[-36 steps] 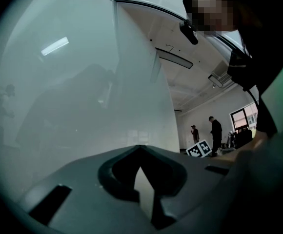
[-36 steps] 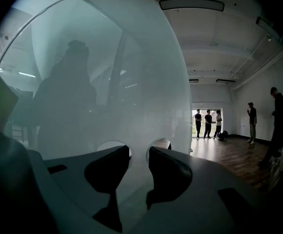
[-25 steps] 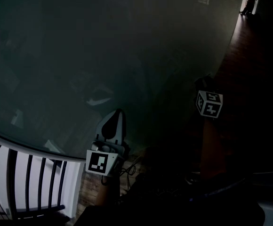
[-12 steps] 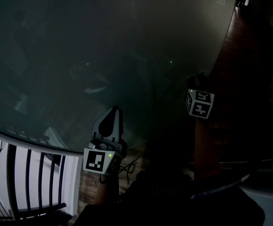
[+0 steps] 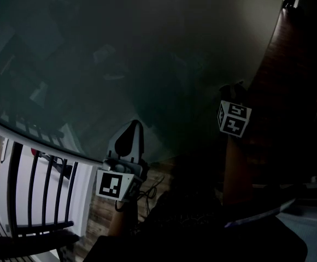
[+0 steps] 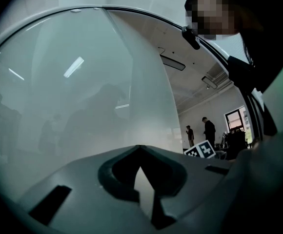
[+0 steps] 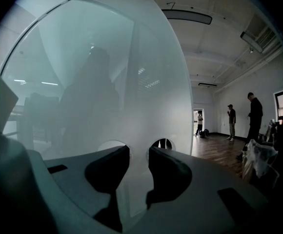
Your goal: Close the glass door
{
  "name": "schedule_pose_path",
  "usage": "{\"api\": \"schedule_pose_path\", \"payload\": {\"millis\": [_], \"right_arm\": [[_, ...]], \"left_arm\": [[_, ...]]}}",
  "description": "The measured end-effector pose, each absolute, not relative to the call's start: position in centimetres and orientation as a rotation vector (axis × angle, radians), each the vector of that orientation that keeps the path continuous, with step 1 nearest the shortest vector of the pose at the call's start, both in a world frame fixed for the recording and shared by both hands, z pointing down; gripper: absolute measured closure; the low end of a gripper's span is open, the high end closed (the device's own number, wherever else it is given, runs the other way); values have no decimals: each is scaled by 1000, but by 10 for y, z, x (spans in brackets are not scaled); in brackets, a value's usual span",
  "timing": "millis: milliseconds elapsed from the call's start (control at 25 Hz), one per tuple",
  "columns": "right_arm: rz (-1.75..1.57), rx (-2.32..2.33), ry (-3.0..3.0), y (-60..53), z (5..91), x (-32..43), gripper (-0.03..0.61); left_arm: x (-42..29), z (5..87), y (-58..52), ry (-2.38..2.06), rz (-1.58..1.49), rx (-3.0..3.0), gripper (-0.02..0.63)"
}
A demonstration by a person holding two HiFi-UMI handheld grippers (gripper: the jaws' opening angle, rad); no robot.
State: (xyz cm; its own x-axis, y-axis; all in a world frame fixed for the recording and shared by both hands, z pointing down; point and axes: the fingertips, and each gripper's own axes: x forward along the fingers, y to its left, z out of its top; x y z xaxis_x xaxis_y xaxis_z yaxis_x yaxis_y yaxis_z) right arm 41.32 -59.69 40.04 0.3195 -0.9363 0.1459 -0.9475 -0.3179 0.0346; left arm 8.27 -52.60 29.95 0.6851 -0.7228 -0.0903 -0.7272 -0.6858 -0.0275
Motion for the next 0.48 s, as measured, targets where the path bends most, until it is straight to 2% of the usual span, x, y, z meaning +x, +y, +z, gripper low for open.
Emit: {"api": "schedule_pose_path", "payload": {"millis": [320, 480], "right_arm": [[162, 2535, -1660, -535, 393, 438, 459], [168, 2538, -1646, -527, 399, 427, 461]], "left_arm": [[99, 288, -479, 1172, 118, -2822, 612], [91, 291, -476, 1119, 130, -2844, 612]]}}
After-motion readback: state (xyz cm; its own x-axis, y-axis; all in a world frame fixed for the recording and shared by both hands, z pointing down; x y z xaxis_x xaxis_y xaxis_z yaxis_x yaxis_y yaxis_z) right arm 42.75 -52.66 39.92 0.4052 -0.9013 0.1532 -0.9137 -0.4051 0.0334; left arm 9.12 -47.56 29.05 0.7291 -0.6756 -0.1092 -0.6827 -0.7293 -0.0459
